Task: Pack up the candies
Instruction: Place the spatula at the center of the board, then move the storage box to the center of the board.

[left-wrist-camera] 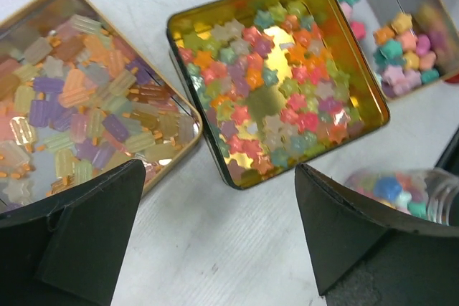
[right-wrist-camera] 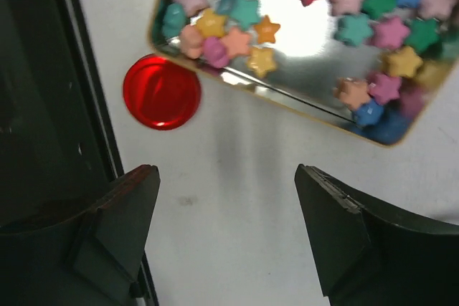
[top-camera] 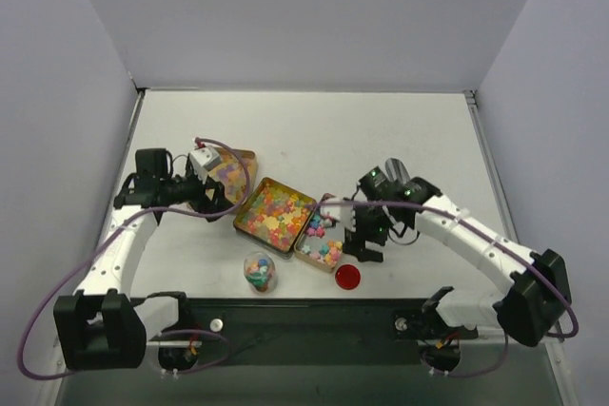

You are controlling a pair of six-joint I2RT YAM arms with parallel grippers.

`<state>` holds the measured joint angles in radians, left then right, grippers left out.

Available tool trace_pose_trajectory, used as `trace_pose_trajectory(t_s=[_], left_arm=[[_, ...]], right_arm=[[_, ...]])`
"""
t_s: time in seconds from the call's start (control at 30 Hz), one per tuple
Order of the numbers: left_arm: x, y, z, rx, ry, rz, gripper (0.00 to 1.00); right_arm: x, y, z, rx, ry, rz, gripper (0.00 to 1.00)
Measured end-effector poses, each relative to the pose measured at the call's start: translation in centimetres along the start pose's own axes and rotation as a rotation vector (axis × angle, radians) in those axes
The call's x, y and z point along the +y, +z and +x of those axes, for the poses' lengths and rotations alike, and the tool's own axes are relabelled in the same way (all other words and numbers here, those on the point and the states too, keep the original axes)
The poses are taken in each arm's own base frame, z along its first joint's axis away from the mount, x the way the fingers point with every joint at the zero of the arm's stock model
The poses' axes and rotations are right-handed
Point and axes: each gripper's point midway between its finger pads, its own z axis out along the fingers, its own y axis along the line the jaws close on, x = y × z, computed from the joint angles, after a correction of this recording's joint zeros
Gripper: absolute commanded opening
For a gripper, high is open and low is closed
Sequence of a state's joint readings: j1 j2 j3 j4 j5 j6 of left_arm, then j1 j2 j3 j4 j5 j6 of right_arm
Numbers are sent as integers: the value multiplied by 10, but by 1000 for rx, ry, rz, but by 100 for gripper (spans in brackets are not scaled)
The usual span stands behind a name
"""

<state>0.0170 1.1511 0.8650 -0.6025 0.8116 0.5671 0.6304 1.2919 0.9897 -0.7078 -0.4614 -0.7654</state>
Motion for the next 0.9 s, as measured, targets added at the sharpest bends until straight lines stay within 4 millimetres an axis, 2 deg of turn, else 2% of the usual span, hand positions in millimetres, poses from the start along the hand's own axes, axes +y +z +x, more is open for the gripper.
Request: trace_pose_trajectory(t_s=[0.1,0.17,0.2,0.23,0.3,0.33,0.43,0.47,0.73,0.9], left_arm=[[5,3,-3,-59,-52,-65,95],[6,1,-5,-90,-71,-100,94],[7,0,-8,-107,-77,-115,94],[8,-2,-10,-123,-80,-131,94],[9,-6,-17,-153,-82,-161,93],[9,-8,-20,-166,-84,-172,93],[8,-15,-29,-201,-83,-198,93],[6,-20,-33,-219,-81,-212,93],[-1,-33,-34,-256,-51,-262,93],[-1,-32,-28,-251,-71,-266,93]], right_arm=[[39,6,2,11,-182,-83,66],[60,7,1,12,-273,-147,52],[66,8,0,11,-301,-168,47],[69,10,0,12,-316,-186,32],[73,17,0,28,-331,-230,18],[74,21,-1,43,-332,-254,15],[74,39,-6,90,-325,-317,12],[71,53,-11,113,-321,-342,12],[52,75,-16,132,-315,-292,11],[23,84,-16,136,-274,-212,10]])
